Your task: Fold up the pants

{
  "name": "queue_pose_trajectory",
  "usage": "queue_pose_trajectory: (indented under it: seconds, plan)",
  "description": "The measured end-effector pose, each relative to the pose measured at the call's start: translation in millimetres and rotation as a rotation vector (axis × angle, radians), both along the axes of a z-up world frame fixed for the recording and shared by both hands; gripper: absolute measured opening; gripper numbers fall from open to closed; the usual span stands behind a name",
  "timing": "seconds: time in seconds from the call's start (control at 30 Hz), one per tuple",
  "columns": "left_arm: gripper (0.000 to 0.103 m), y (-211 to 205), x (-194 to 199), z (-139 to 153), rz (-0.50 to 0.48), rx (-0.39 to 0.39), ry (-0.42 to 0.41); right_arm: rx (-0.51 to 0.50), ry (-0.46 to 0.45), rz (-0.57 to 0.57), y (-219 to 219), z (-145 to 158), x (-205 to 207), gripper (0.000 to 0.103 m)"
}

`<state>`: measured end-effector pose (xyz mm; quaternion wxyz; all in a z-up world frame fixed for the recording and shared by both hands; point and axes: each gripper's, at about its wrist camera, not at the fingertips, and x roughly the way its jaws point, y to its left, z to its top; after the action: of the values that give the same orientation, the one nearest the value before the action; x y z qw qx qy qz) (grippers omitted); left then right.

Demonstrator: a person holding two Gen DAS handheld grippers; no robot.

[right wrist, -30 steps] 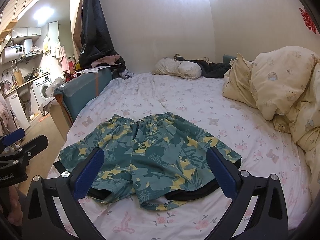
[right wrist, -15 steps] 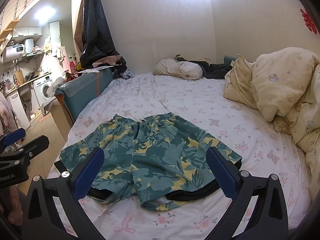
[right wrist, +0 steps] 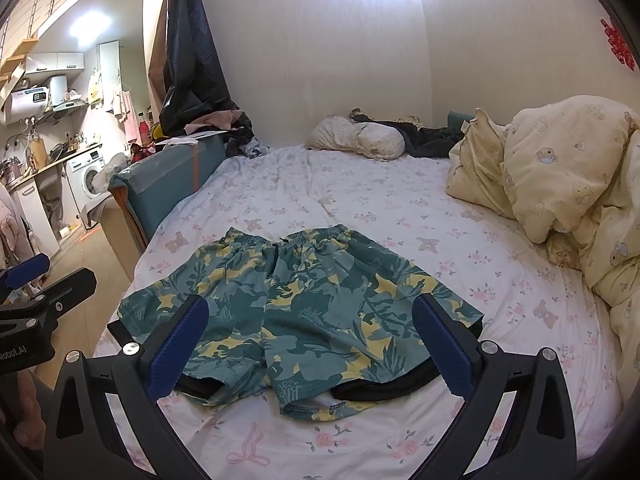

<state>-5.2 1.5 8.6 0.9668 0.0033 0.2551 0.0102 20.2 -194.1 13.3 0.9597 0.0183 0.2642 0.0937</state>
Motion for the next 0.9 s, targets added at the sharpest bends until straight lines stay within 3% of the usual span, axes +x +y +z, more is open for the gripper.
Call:
queue_pose_trajectory:
  seconds: [0.9]
  plan:
    - [0.102, -0.2, 4.3, -2.2, 0.0, -0.007, 0.006, 0.006, 0.016, 0.019, 0.7, -2.0, 0.7, 0.103]
